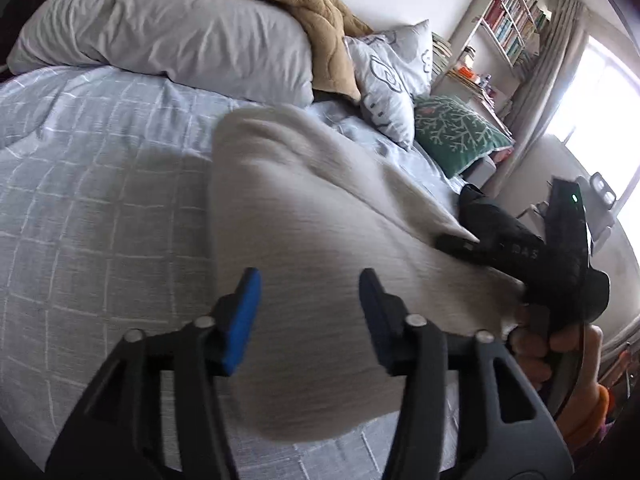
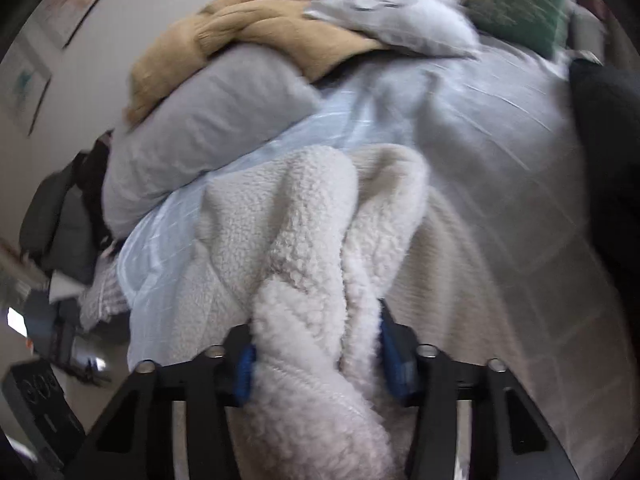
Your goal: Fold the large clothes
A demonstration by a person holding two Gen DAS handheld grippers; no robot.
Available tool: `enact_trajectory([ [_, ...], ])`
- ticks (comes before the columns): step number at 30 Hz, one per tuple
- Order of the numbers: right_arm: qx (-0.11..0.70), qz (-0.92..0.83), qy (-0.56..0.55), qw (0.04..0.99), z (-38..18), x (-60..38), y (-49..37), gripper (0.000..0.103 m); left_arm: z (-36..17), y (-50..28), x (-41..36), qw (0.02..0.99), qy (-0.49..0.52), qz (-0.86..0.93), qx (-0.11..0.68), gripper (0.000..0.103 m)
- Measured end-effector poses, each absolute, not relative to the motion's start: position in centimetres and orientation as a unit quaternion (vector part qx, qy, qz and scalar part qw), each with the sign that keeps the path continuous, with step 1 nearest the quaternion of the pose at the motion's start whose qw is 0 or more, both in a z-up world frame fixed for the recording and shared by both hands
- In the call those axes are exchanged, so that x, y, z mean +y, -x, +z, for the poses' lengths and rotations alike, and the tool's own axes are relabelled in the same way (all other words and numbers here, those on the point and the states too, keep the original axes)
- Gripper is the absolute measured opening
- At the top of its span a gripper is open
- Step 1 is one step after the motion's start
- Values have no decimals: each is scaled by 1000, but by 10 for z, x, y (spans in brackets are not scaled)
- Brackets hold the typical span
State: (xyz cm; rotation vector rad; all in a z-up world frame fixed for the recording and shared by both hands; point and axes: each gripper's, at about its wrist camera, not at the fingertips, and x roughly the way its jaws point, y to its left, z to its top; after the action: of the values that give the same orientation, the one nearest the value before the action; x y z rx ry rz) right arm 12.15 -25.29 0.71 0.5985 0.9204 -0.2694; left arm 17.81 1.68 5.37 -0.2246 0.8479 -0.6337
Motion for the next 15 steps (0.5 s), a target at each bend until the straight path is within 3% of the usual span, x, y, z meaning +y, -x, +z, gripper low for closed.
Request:
enact_trajectory([
  [4, 433, -190, -237, 849, 21, -276, -102, 37, 56, -170, 17, 856, 111, -312, 396, 55],
  [7, 478, -210, -214, 825, -8, -299, -101, 39, 36, -175, 4, 839, 100, -315, 432, 62],
  [11, 495, -191, -291, 796, -38, -332, -83, 77, 16, -189, 13, 817, 165, -295, 467, 88],
  [12, 496, -180, -307, 792, -40, -338, -79, 83, 10, -194, 16, 802, 188, -303, 480, 89],
  [15, 501, -136, -357, 777, -55, -351, -71, 84, -19, -216, 20, 730, 289, -330, 524, 96],
])
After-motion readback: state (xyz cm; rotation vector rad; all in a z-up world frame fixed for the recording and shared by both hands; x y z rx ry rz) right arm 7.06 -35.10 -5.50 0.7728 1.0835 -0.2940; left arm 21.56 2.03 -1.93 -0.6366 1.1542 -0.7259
